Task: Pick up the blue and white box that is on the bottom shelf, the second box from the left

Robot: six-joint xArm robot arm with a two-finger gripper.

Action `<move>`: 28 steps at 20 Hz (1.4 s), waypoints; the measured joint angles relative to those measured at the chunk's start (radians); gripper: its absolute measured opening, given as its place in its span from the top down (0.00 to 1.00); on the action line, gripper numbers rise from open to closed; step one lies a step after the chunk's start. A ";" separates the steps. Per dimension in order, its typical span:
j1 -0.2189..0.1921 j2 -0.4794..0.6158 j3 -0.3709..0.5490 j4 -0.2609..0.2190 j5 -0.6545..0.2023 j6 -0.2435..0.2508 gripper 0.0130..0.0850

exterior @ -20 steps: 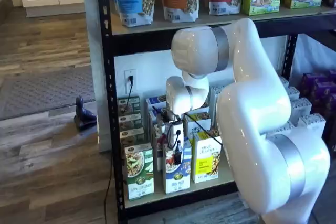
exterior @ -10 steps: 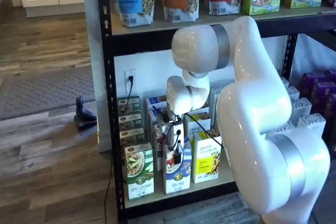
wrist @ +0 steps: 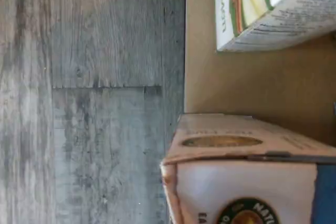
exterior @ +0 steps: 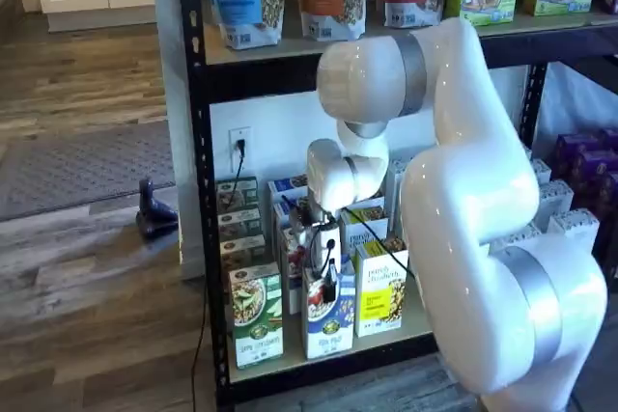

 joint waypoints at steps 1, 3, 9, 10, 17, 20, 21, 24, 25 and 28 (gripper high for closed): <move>0.001 -0.012 0.018 -0.004 -0.007 0.004 0.50; 0.003 -0.038 0.058 -0.007 -0.023 0.009 0.50; 0.013 -0.136 0.204 -0.034 -0.089 0.044 0.50; 0.015 -0.152 0.227 -0.029 -0.099 0.041 0.50; 0.028 -0.297 0.402 0.013 -0.141 0.017 0.50; 0.035 -0.354 0.469 -0.008 -0.152 0.043 0.50; 0.037 -0.372 0.490 -0.017 -0.158 0.053 0.50; 0.044 -0.427 0.549 -0.019 -0.170 0.061 0.50; 0.045 -0.447 0.567 -0.015 -0.170 0.060 0.50; 0.051 -0.498 0.612 -0.008 -0.172 0.059 0.50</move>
